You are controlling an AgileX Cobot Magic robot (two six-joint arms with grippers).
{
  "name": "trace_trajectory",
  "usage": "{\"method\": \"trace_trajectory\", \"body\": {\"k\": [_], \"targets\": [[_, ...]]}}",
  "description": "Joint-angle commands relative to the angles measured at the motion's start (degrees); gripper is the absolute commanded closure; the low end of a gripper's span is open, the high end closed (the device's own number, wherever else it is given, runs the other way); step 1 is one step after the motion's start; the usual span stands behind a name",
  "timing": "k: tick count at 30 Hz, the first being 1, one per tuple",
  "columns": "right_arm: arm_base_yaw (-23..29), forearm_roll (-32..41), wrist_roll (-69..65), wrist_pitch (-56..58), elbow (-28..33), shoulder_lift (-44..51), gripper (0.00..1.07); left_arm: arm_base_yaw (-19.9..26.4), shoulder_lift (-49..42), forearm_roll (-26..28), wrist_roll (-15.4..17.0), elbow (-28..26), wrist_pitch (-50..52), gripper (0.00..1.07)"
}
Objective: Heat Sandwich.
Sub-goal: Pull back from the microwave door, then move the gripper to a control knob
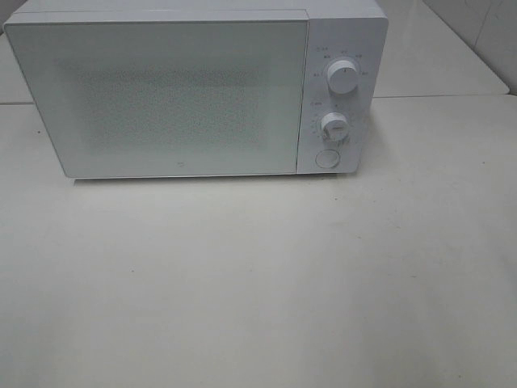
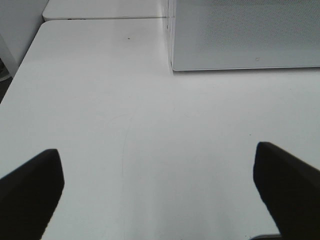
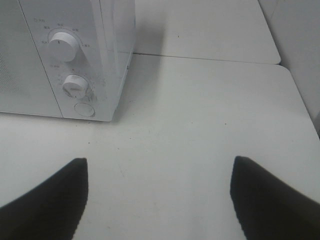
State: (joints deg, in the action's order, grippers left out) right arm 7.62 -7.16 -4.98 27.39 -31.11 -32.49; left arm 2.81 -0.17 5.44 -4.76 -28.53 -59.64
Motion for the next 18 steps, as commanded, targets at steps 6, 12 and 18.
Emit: {"method": "trace_trajectory", "body": {"k": [6, 12, 18], "targets": [[-0.3, 0.3, -0.6, -11.5, -0.3, -11.1, 0.32, 0.1, -1.5, 0.1, 0.5, 0.2, 0.2, 0.09], [-0.3, 0.3, -0.6, -19.7, -0.3, -17.8, 0.32, 0.1, -1.5, 0.1, 0.5, 0.2, 0.2, 0.09], [-0.3, 0.3, -1.9, -26.0, -0.3, -22.5, 0.32, 0.1, -1.5, 0.1, 0.5, 0.2, 0.2, 0.09]]}}
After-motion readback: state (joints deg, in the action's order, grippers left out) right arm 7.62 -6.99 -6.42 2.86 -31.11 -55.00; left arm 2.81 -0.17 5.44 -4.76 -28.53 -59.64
